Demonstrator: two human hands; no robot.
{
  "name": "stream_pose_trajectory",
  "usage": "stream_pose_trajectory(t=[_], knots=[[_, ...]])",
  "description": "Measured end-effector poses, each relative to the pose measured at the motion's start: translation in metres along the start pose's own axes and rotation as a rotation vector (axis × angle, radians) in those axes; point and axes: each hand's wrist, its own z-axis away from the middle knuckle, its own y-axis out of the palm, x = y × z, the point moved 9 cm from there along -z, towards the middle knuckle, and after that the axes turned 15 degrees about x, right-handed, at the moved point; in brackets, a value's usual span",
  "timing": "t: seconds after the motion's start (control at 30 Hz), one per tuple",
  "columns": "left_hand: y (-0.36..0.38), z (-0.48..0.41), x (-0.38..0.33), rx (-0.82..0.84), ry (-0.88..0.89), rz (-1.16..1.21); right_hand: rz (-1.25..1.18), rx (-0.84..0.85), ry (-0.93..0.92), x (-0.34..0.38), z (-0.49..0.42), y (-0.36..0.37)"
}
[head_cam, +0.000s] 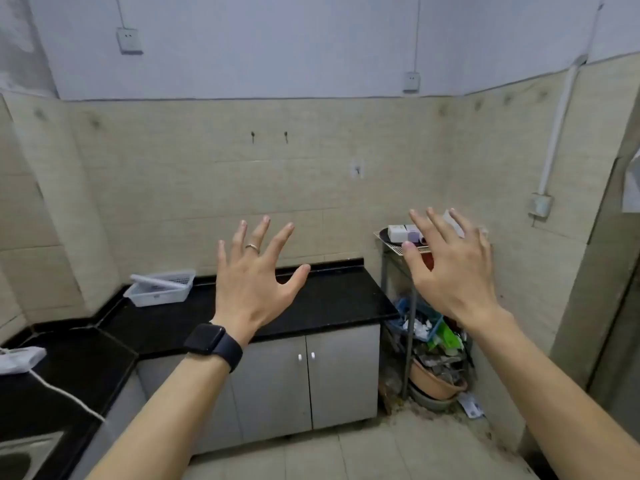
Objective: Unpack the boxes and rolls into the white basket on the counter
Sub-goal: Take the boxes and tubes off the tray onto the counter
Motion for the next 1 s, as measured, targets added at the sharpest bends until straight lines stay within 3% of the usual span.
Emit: stream_pose_trajectory(t=[0.27, 0.73, 1.0], knots=[[0.109, -0.039, 0.002, 0.054, -0.01, 0.086, -0.089, 0.057, 0.091, -0.059, -0.001, 0.086], [0.345, -0.161, -0.039, 0.425, 0.186, 0.18, -0.034, 0.328, 0.366, -0.178, -0.046, 0.251], [0.459, -0.254, -0.079, 0.528, 0.225, 0.183, -0.038, 0.421, 0.453, -0.281, -0.103, 0.328]])
